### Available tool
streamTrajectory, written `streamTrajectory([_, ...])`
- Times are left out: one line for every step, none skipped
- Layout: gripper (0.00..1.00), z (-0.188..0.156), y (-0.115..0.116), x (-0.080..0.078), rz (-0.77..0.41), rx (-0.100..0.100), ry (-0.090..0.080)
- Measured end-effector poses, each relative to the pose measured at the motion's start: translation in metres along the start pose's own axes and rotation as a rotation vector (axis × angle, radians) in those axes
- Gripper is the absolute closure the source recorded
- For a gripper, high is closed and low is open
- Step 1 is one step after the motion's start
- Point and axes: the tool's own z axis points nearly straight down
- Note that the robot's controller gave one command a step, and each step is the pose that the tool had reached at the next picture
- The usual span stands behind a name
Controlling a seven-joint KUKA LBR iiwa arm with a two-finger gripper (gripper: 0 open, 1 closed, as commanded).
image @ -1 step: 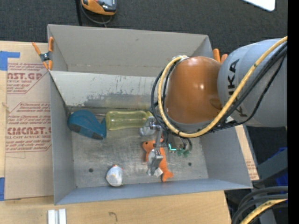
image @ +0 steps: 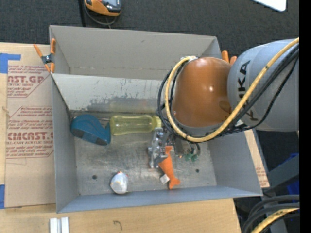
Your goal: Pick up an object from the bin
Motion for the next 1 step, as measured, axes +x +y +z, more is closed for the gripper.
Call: streamTrajectory([0.00,0.0000,0.0000,0.0000,0.000,0.000,0.000])
